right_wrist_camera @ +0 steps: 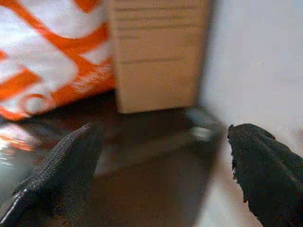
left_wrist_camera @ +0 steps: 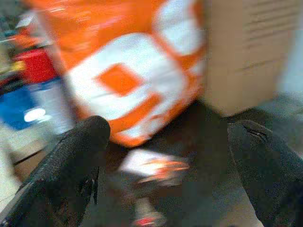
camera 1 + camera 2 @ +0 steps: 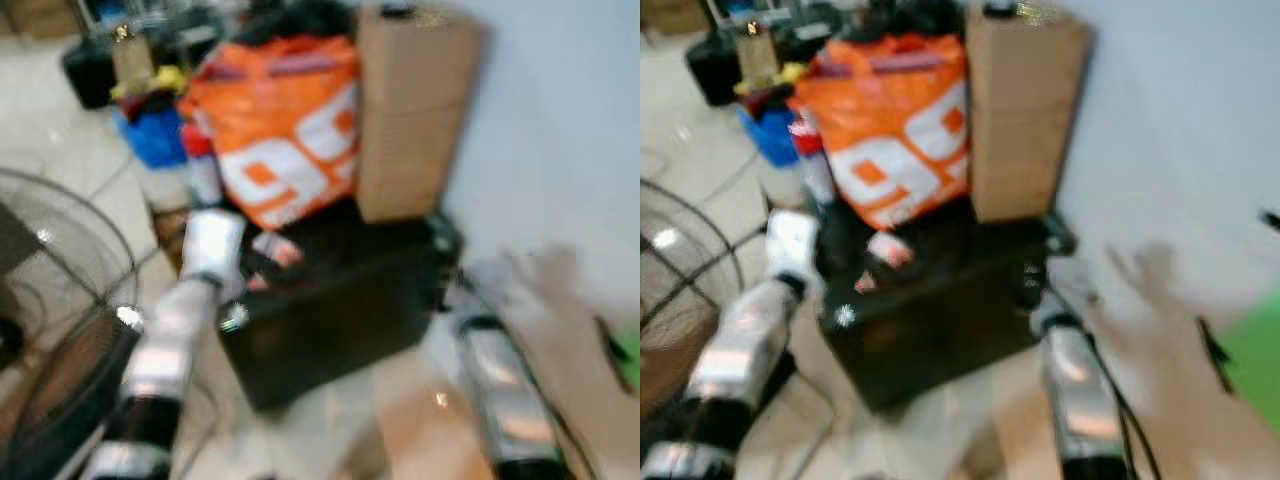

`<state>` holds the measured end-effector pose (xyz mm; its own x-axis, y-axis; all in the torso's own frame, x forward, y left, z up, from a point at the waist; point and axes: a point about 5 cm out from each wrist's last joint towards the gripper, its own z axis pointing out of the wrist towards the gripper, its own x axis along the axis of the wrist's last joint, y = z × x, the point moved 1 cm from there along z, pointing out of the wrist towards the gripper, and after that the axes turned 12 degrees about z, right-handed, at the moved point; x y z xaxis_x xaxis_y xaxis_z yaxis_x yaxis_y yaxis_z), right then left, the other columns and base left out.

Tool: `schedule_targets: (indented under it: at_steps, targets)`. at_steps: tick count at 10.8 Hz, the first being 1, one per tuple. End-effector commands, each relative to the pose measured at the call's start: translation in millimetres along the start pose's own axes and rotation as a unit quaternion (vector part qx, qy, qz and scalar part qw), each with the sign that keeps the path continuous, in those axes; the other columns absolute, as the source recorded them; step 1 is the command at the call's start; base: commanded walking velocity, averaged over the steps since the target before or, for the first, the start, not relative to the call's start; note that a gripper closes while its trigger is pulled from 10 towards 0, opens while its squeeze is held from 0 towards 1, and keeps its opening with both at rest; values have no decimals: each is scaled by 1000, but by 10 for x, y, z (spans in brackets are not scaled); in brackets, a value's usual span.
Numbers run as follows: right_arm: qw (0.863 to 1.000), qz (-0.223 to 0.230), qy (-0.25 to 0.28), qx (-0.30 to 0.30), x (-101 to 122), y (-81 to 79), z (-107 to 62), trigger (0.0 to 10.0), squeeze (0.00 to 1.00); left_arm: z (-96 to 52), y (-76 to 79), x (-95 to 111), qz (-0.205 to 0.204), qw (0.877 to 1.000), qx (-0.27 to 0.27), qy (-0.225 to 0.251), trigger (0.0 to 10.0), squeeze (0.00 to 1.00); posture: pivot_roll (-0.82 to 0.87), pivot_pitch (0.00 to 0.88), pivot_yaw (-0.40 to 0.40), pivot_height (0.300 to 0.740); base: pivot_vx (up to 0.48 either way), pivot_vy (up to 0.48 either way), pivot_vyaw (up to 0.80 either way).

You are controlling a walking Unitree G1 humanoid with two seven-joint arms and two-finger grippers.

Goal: Hang keys on a hook

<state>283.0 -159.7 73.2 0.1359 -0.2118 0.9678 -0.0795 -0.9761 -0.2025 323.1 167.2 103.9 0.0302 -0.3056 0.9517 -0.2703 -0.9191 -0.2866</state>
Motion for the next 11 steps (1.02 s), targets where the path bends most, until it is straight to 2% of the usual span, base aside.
schedule_targets:
  at_steps: [1,4,7,11]
  targets:
    - [1000,-8,0,-20,12,140,-3,10000,1000,44,74,50,-7,1000,-13,6,10000,659,-68,0,67,740,345,0,0]
    - [1000,-11,-1,-18,8,139,5,10000,1000,43,35,-18,-20,1000,-8,-6,10000,651,-63,0,60,740,336,0,0]
    - [1000,-18,-3,-8,17,131,28,10000,1000,-44,3,-131,-35,999,1,-18,10000,655,-47,0,28,740,335,0,0]
    - [1000,-25,-6,8,28,84,91,10000,1000,-106,-33,-162,-39,999,15,-18,10000,655,-16,0,-4,740,337,0,0]
